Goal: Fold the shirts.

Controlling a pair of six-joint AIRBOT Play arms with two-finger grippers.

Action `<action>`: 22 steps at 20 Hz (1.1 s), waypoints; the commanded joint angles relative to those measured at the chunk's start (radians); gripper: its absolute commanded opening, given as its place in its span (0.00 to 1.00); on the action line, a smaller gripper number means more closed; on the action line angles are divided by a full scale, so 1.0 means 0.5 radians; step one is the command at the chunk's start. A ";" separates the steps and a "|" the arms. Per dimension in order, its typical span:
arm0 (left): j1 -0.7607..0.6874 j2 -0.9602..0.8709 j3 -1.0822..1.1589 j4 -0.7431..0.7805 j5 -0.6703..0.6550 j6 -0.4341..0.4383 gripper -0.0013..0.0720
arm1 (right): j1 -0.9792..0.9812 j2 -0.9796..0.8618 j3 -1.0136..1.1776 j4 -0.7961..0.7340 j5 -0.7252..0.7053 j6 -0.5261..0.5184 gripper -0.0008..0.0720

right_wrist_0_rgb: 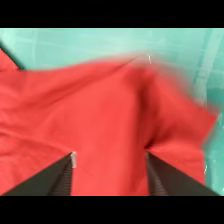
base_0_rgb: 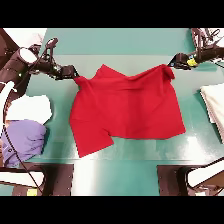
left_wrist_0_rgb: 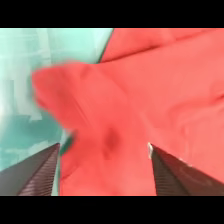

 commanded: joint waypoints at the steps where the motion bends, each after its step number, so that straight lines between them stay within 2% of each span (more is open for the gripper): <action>1: 0.114 0.008 0.139 0.018 -0.362 -0.003 0.89 | -0.085 0.011 0.092 0.003 0.314 0.002 0.62; 2: 0.167 0.054 0.144 0.014 -0.521 -0.011 0.74 | -0.114 0.060 0.053 0.002 0.419 -0.001 0.61; 3: 0.203 0.103 0.125 0.017 -0.636 0.002 0.70 | -0.138 0.124 -0.029 0.002 0.483 -0.026 0.60; 6: 0.261 0.319 -0.166 0.026 -0.717 0.034 0.69 | -0.212 0.425 -0.480 0.003 0.519 -0.090 0.60; 8: 0.261 0.481 -0.508 0.070 -0.723 0.043 0.69 | -0.249 0.678 -0.864 0.003 0.491 -0.126 0.22; 13: 0.261 0.625 -1.235 0.072 -0.479 0.037 0.69 | -0.292 1.166 -1.557 0.169 0.402 -0.249 0.25; 14: 0.261 0.624 -1.315 0.049 -0.406 0.038 0.69 | -0.291 1.231 -1.633 0.214 0.405 -0.252 0.39; 15: 0.261 0.624 -1.366 0.023 -0.342 0.038 0.69 | -0.291 1.285 -1.688 0.226 0.402 -0.253 0.48; 22: 0.249 0.616 -1.547 -0.269 -0.052 0.061 0.69 | -0.291 1.482 -1.787 0.262 0.365 -0.254 0.48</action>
